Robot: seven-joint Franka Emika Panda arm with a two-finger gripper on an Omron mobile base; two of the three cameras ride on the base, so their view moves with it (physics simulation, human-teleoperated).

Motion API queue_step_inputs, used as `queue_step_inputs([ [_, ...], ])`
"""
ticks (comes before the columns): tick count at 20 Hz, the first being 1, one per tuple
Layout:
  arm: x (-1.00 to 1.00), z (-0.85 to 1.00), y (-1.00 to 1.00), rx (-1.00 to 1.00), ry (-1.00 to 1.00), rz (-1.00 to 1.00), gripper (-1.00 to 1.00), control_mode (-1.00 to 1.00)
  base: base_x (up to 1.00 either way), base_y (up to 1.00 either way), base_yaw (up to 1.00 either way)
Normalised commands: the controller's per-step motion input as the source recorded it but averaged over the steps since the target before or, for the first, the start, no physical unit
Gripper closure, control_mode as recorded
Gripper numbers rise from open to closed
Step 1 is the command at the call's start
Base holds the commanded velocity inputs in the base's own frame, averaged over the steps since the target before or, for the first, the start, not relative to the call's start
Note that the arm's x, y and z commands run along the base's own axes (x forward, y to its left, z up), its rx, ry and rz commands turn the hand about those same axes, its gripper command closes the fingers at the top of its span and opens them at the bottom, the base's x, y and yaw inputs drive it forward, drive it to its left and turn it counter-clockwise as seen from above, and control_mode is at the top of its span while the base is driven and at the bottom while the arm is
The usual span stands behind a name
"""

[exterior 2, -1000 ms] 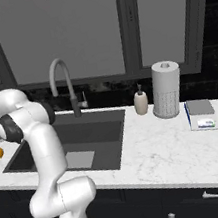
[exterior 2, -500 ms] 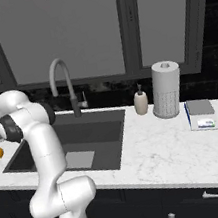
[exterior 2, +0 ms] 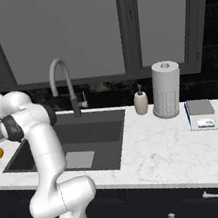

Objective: Put the colander in the sink, put the banana, orange in the colander, and turn on the sink faucet and pour water over the colander.

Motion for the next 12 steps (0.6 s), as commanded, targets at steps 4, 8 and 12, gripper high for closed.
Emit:
queue_step_inputs([
  [4,0.29,-0.14,0.21,0.06,0.00,0.00,-1.00,-1.00,0.00,0.00,0.00],
  [8,0.28,-0.15,0.23,0.06,0.00,0.00,-1.00,-1.00,0.00,0.00,0.00],
  [12,0.10,-0.20,0.19,0.01,0.00,0.01,-1.00,-1.00,0.00,0.00,0.00],
])
